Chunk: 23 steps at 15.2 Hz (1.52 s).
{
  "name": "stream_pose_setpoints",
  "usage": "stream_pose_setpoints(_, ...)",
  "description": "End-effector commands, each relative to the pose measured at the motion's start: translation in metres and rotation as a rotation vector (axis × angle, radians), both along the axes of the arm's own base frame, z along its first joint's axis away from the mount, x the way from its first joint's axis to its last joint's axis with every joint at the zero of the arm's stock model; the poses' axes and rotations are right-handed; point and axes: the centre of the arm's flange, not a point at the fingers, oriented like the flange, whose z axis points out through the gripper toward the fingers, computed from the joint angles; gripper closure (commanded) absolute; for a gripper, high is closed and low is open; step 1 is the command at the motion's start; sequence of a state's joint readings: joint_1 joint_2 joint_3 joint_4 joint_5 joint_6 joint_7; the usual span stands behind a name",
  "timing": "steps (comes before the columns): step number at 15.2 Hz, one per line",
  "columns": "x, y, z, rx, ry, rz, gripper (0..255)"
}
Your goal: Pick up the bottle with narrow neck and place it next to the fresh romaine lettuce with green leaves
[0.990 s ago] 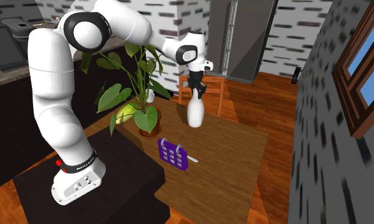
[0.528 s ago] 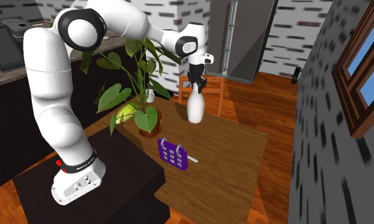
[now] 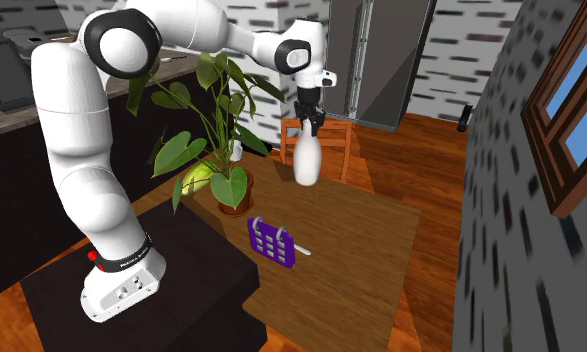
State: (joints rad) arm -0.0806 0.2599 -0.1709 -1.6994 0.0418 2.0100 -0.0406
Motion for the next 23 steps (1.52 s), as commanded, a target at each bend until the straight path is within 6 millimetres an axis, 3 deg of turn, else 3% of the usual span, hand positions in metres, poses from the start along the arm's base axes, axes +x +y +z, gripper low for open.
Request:
stream_pose_setpoints(1,0.0,-0.001,0.011,0.0,0.0,0.0,255)
stream_pose_setpoints(23,0.0,-0.001,0.127,0.0,0.0,0.0,255)
